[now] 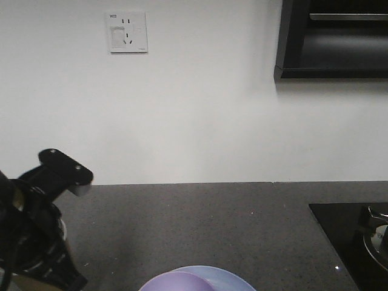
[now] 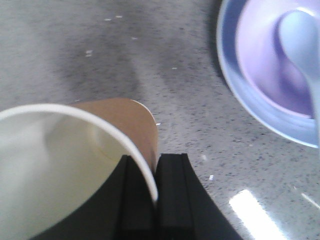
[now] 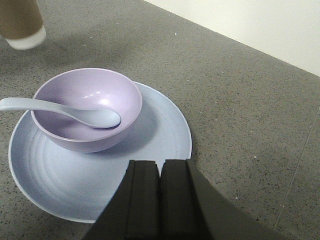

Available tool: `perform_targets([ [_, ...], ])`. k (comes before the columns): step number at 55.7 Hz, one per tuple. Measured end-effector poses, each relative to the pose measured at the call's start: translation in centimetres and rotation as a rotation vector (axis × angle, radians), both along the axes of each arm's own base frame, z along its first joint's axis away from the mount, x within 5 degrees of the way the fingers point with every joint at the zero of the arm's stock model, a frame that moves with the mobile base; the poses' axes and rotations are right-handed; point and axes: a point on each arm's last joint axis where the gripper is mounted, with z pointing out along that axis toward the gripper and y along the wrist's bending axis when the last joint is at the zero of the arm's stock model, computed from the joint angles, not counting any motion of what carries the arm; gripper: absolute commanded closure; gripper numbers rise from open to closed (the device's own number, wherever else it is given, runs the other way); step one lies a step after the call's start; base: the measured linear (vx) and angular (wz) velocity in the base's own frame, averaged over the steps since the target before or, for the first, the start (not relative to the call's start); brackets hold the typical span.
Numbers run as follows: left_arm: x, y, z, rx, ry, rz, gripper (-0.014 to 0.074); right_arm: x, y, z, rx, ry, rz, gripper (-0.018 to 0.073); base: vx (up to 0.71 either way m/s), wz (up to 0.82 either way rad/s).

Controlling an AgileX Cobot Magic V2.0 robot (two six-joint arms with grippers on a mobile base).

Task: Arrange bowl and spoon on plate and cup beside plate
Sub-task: 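Set the paper cup down beside the plate and open the left gripper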

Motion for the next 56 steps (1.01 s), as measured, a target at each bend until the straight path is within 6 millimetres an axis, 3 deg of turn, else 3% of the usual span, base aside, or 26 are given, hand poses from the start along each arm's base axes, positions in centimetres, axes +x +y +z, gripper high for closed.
perform_targets([
  [14, 0.3, -3.7, -2.8, 0.056, 0.07, -0.083, 0.0596, 0.0, 0.1, 0.0, 0.016, 0.008, 0.0, 0.0568, 0.0, 0.0],
  [31, 1.0, -4.7, -4.2, 0.076, 0.091, -0.093, 0.0573, -0.1, 0.1, -0.1, 0.013, 0.016, 0.002, 0.0568, 0.0, 0.0],
  [41, 1.2, -4.9, -4.1, 0.064, 0.071, -0.095, 0.0458, -0.1, 0.1, -0.1, 0.009, 0.023, 0.004, 0.0568, 0.0, 0.0],
  [56, 1.2, -4.9, -4.1, 0.063, 0.069, -0.096, 0.0187, -0.1, 0.1, -0.1, 0.009, 0.023, 0.004, 0.0568, 0.0, 0.0],
])
